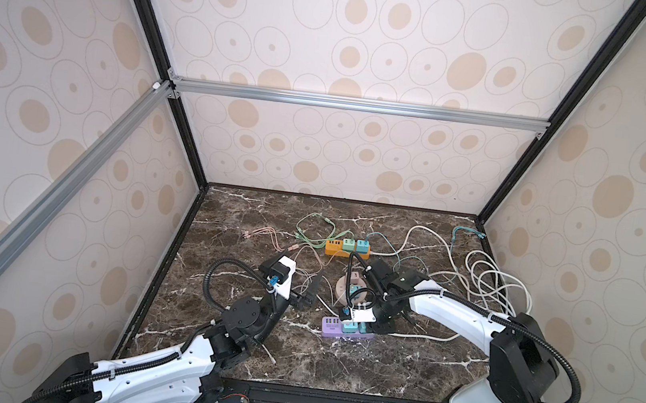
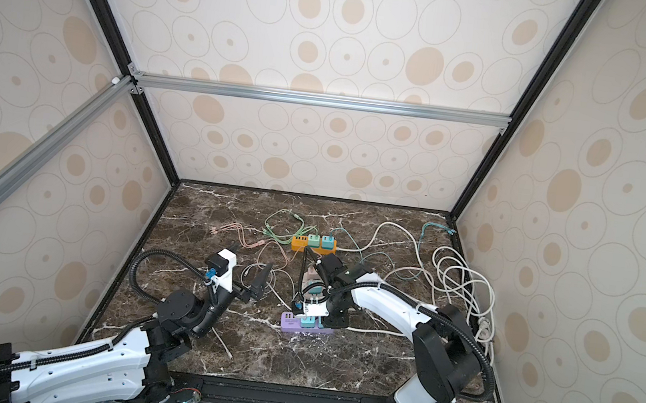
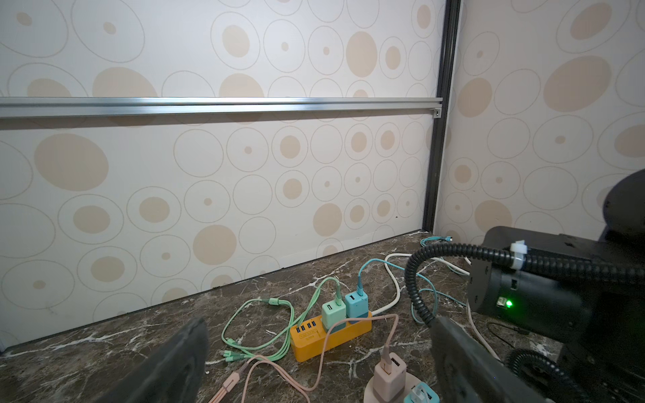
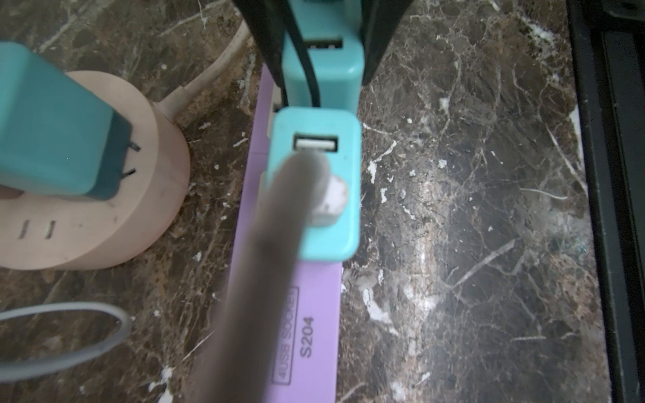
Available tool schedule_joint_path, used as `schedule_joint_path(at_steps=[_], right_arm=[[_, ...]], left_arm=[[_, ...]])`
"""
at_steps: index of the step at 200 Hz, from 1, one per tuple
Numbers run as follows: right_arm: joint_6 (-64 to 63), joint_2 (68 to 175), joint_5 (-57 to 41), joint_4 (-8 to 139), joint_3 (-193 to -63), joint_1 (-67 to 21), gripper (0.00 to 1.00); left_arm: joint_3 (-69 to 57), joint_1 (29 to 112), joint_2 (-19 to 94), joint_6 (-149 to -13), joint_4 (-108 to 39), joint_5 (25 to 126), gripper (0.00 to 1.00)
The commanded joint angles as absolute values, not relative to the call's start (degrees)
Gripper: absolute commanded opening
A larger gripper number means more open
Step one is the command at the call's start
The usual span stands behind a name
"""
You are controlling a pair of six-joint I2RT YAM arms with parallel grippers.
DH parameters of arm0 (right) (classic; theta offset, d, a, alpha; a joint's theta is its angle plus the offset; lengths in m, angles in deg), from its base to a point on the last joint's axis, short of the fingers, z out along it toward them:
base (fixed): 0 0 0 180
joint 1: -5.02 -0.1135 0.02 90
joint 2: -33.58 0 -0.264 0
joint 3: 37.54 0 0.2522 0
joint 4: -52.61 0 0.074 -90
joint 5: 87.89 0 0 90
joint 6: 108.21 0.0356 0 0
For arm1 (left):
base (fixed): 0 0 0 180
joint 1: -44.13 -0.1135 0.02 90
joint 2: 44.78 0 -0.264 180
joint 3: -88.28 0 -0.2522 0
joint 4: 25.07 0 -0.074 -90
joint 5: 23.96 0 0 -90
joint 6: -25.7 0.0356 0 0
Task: Insert the plug
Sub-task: 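Lower and press the teal charger into the purple strip's socket with the right gripper, then open the right gripper and lift it off the plugged charger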
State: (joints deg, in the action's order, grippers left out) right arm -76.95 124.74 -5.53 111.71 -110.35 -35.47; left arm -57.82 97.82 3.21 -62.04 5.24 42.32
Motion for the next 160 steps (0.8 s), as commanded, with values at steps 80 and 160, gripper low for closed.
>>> schedule_joint_path(at_steps=[80,160], right_arm=[[-77.5,129.3,0.0,109.4,-103.1,-37.8,0.03],[-63.9,110.0,-10.2,105.6,-102.3,-34.6,1.0]], left_arm=[[-56.8,97.1,4.2,-61.8,7.2,41.8,0.98],[-55.5,96.9,5.9,-61.8,7.1,43.3,0.98]])
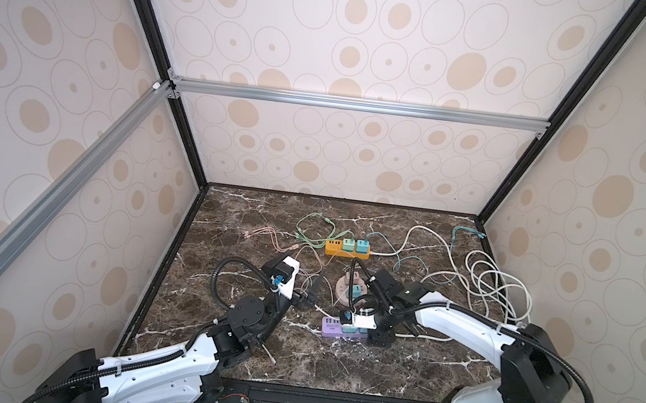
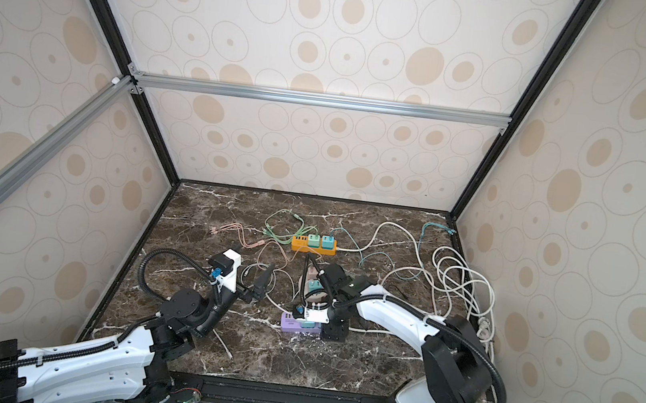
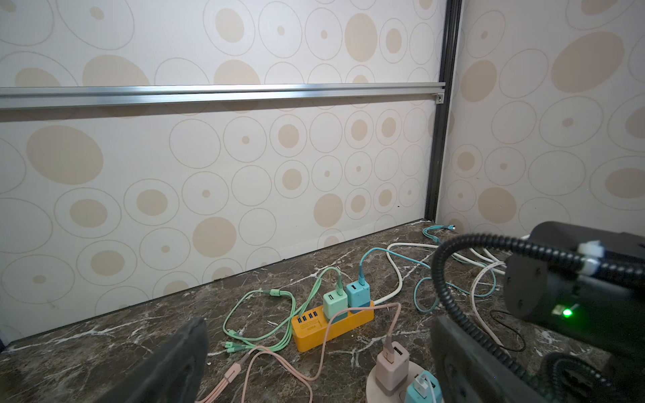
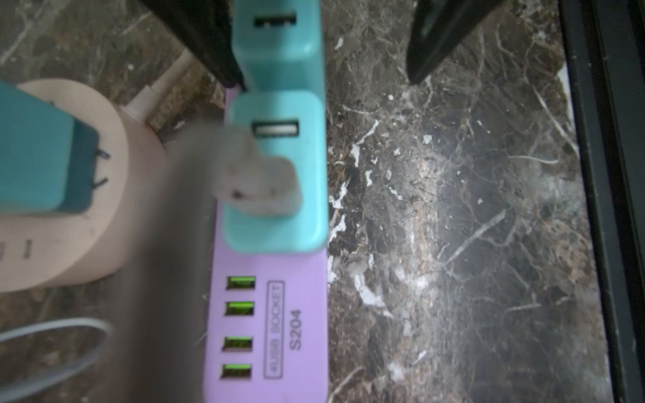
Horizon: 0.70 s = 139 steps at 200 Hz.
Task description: Insert the plug
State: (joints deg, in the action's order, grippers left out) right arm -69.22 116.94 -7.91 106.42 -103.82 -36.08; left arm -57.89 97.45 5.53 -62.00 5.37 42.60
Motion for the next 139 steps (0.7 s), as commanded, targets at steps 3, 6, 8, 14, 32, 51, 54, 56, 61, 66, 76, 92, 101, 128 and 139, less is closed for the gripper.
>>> schedule_joint_path(at_steps=[3,6,8,14,32,51,54,56,61,66,76,92,101,128,139], right_arm=[[-62.7,109.1,-10.1,105.2,-102.0,-34.3,1.0],[-61.4,108.2,-10.0,104.9,-101.7,-34.0,1.0],[-60.6,107.6,-10.0,104.6,-101.5,-33.8,1.0],[-57.8,105.8,-9.7,103.5,-100.9,-33.1,1.0],[-47.1,100.1,-6.8,97.5,-97.6,-31.4,1.0],[-32.7,93.8,-3.7,86.7,-91.4,-29.1,1.0],[-29.6,92.9,-2.7,84.6,-90.3,-28.6,1.0],[-27.6,92.4,-1.6,83.4,-89.6,-28.3,1.0],[-22.0,91.2,1.1,80.9,-88.1,-27.3,1.0],[-16.6,90.1,2.9,79.1,-86.8,-26.2,1.0],[-9.0,88.4,3.7,77.6,-85.2,-23.7,1.0],[4.8,86.7,7.7,77.8,-82.9,-19.7,1.0],[13.2,86.8,7.4,80.9,-82.8,-16.8,1.0],[33.7,90.3,3.0,90.7,-83.6,-13.1,0.93],[37.1,92.5,-2.7,89.6,-83.7,-13.2,0.92]], left_arm=[[-55.4,96.8,5.9,-61.8,7.2,43.2,0.98],[-55.4,96.9,6.0,-61.8,7.3,43.3,0.99],[-55.4,96.8,6.1,-61.8,7.3,43.3,0.98],[-55.4,96.7,6.2,-61.8,7.4,43.3,0.99],[-55.4,96.7,6.5,-61.8,8.0,43.4,0.98],[-55.4,96.3,6.9,-61.6,8.7,43.3,0.98],[-55.4,96.3,6.9,-61.6,8.8,43.2,0.98],[-55.4,96.3,7.0,-61.6,8.9,43.0,0.98],[-55.4,96.3,7.1,-61.6,9.1,42.6,0.98],[-55.4,96.3,7.1,-61.7,9.4,42.1,0.98],[-55.5,96.1,7.0,-61.8,9.8,40.8,0.98],[-55.9,96.0,6.7,-62.0,10.4,37.9,0.98],[-56.2,95.8,6.5,-62.1,10.9,36.4,0.98],[-57.5,95.5,5.2,-63.3,10.8,33.1,0.98],[-58.1,95.3,4.6,-63.8,10.8,32.6,0.98]])
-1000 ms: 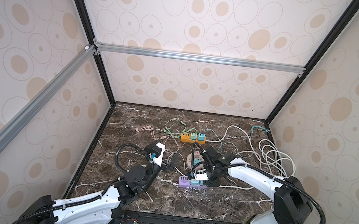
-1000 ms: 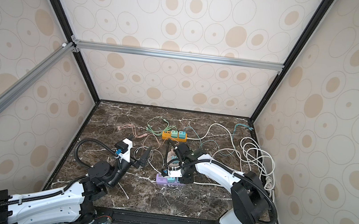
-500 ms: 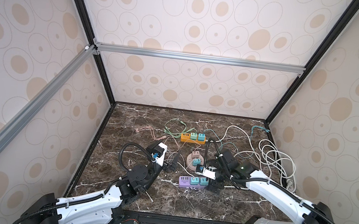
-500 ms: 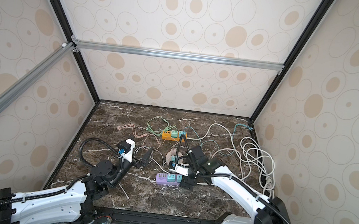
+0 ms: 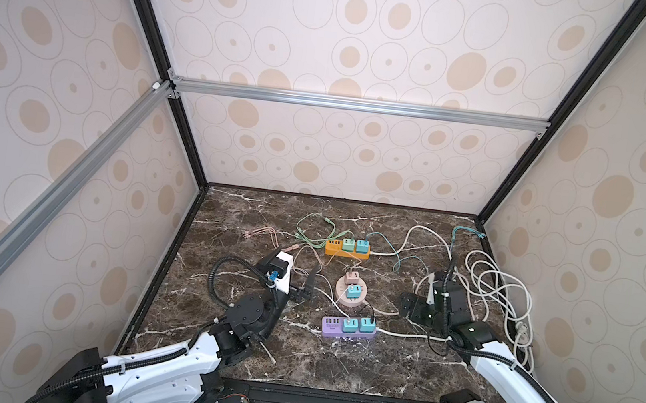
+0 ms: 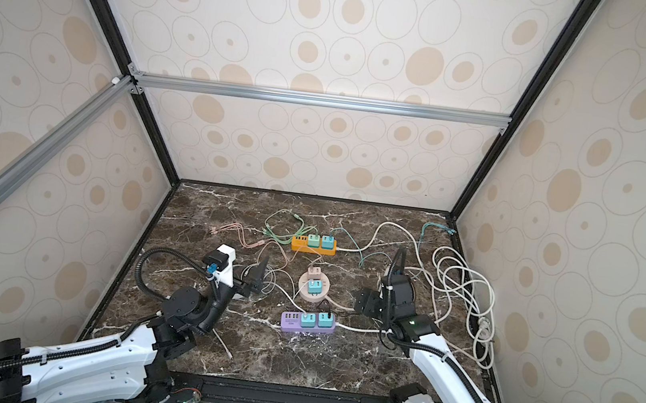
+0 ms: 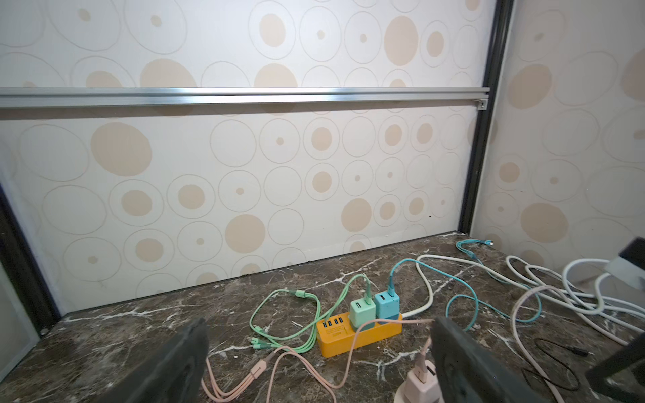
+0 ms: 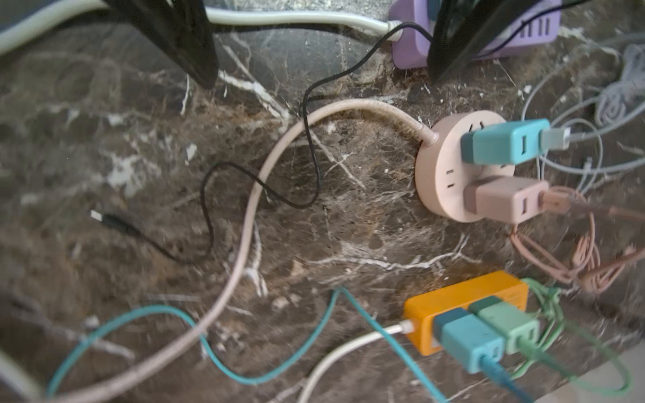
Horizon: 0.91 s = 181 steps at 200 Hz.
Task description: Insert the plug
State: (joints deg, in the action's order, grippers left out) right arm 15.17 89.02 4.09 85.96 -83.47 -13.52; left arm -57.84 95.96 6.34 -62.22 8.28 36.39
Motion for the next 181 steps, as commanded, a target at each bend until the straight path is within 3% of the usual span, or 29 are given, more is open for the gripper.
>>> schedule_joint_path(at_steps=[1,21,45,77,131,144,159,181], right_arm=[[37.3,92.7,-3.3,89.4,-83.6,-13.2,0.92],[43.0,97.4,-10.4,86.7,-84.1,-13.4,0.87],[50.0,99.6,-9.5,84.0,-82.5,-15.3,0.87],[53.3,102.4,-10.2,77.1,-80.0,-16.4,0.78],[54.6,107.5,-9.8,70.3,-79.8,-17.4,0.57],[54.9,108.6,-9.8,69.1,-79.8,-17.6,0.48],[55.5,108.4,-9.1,68.6,-79.3,-17.7,0.27],[56.2,103.8,-5.2,70.7,-77.9,-17.8,0.06]], left_arm=[[-58.1,95.3,4.6,-63.7,10.7,32.6,0.98],[-58.4,95.1,4.0,-64.4,10.2,30.9,0.98],[-57.1,94.4,4.0,-66.8,6.2,22.6,0.98],[-56.3,91.5,2.8,-72.6,-3.2,11.9,0.98],[-59.7,83.7,-6.3,-83.4,-15.3,11.5,0.98],[-61.2,83.4,-8.8,-84.2,-14.9,11.7,0.98],[-62.7,83.0,-11.1,-84.8,-14.8,11.7,0.98],[-63.3,82.5,-12.6,-86.0,-16.5,11.6,0.98]])
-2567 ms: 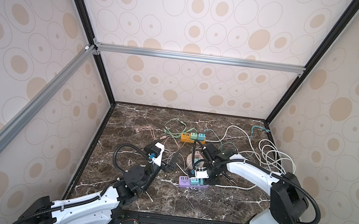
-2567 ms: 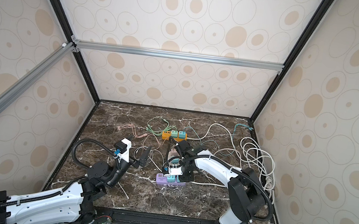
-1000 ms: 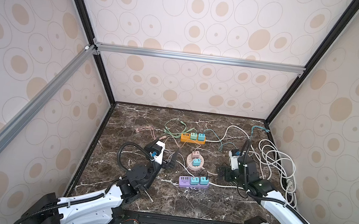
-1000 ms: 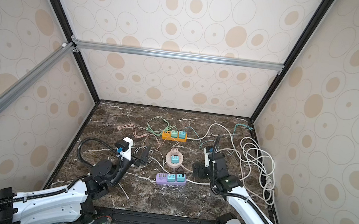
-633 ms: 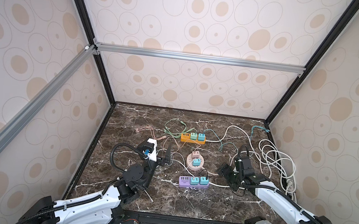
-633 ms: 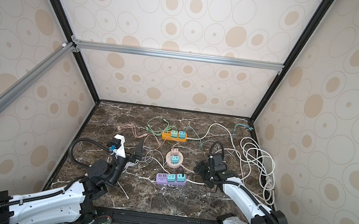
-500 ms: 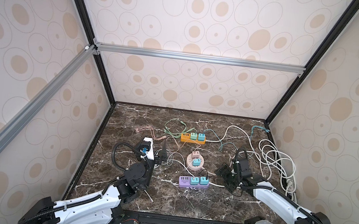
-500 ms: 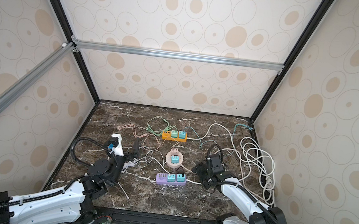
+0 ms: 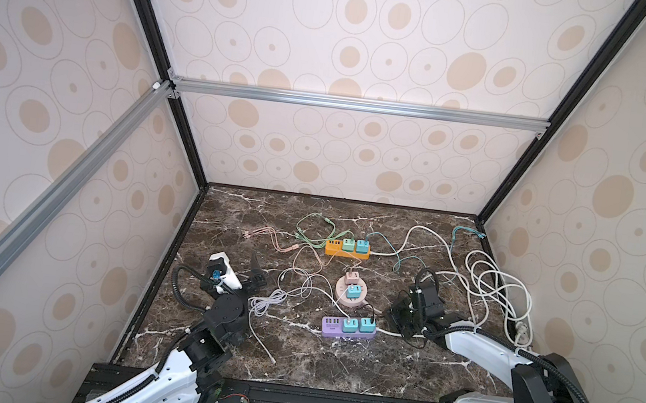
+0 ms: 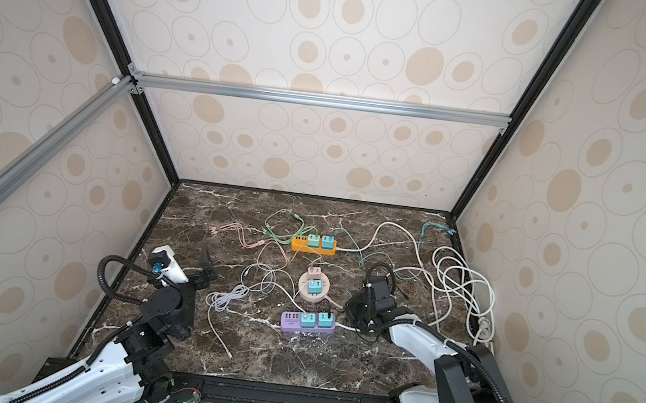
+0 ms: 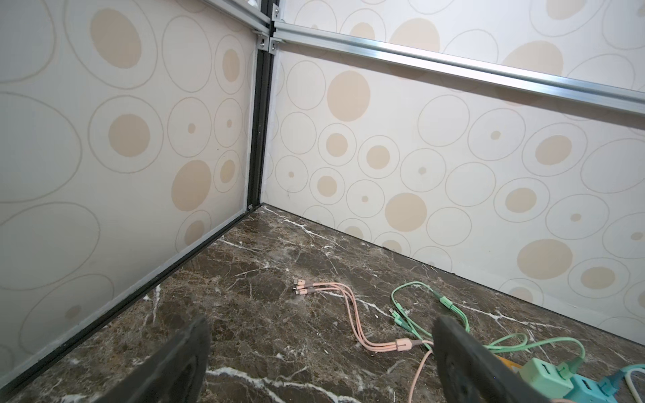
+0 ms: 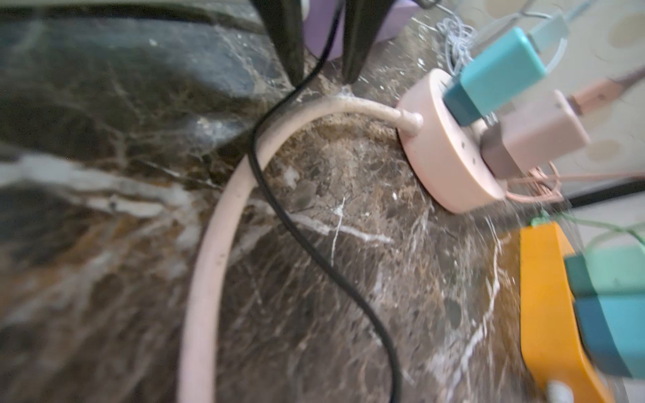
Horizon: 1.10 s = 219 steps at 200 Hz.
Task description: Insert the plug
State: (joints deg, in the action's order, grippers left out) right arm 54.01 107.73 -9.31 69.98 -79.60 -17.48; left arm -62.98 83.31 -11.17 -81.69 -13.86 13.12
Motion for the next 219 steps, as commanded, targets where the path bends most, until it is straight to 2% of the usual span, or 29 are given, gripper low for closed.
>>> schedule_joint_path(at_steps=[1,9,52,109,126,143,160,178,185,202,219], right_arm=[[56.2,103.4,-5.0,70.9,-77.9,-17.8,0.05],[55.7,100.9,-2.8,72.6,-77.8,-17.8,0.0],[49.1,88.6,10.2,82.0,-80.3,-12.8,0.0],[40.1,85.5,15.1,82.9,-82.4,1.6,0.0],[37.8,87.1,13.0,80.0,-81.8,4.9,0.0],[33.8,90.0,9.0,76.8,-82.0,6.5,0.04],[29.5,92.7,7.7,74.8,-82.8,6.5,0.15],[26.7,94.1,7.4,74.2,-83.9,6.5,0.47],[25.9,94.3,7.6,73.9,-84.1,6.5,0.55],[24.1,94.3,8.9,73.3,-84.6,6.5,0.69],[22.5,94.2,13.4,73.9,-84.9,6.5,0.77]], left_arm=[[-63.3,82.5,-12.6,-86.0,-16.6,11.6,0.98],[-63.3,82.3,-12.7,-86.0,-16.9,11.6,0.99],[-63.1,81.3,-11.4,-85.5,-15.4,12.2,0.98],[-62.5,80.7,-10.6,-85.4,-15.4,13.1,0.99],[-62.7,80.4,-10.6,-85.5,-15.5,13.1,0.98],[-62.9,79.9,-10.0,-85.4,-15.4,13.5,0.98],[-63.3,78.6,-8.4,-85.2,-15.4,13.7,0.98],[-63.5,77.2,-6.2,-85.2,-15.5,13.7,0.98],[-63.5,76.6,-5.3,-85.3,-15.5,13.8,0.98],[-63.3,75.0,-3.7,-85.3,-15.2,14.3,0.98],[-63.5,73.1,-2.3,-85.4,-14.6,14.9,0.99]])
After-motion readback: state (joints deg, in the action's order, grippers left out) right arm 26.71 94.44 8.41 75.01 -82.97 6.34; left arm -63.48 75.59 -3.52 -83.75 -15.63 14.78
